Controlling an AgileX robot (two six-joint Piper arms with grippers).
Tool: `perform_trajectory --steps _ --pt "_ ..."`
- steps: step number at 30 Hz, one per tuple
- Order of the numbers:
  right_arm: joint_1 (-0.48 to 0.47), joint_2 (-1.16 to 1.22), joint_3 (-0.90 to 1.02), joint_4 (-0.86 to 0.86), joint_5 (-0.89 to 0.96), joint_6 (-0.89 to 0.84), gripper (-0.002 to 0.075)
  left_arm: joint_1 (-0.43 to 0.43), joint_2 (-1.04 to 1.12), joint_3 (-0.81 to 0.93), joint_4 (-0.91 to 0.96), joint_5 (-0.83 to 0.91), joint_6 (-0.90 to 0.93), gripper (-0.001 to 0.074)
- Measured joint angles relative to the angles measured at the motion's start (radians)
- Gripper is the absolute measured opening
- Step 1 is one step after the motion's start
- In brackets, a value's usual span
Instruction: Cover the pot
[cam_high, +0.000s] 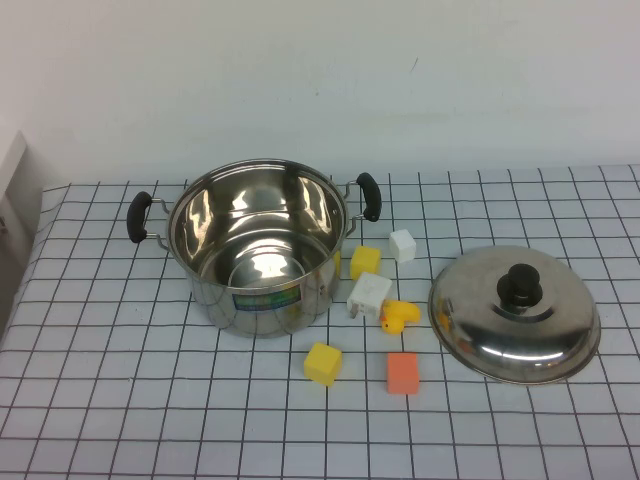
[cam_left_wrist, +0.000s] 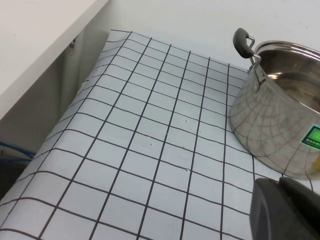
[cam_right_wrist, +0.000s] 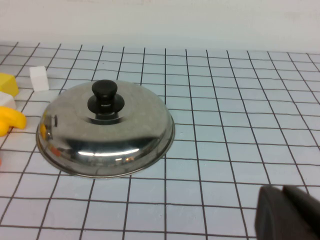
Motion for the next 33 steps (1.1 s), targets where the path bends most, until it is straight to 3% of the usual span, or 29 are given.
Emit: perform_trajectory --steps 26,30,33 --pt "0.000 0.000 0.000 0.009 0.000 0.000 -0.0002 0.000 0.000 0.000 0.000 -0.002 0.000 -0.0002" --pt "0.000 0.000 0.000 0.111 0.000 0.010 -0.0002 0.000 0.000 0.000 0.000 -0.002 0.000 -0.0002" --pt "0.000 0.000 0.000 0.312 0.002 0.051 -0.0002 0.000 0.000 0.000 0.000 -0.002 0.000 -0.0002"
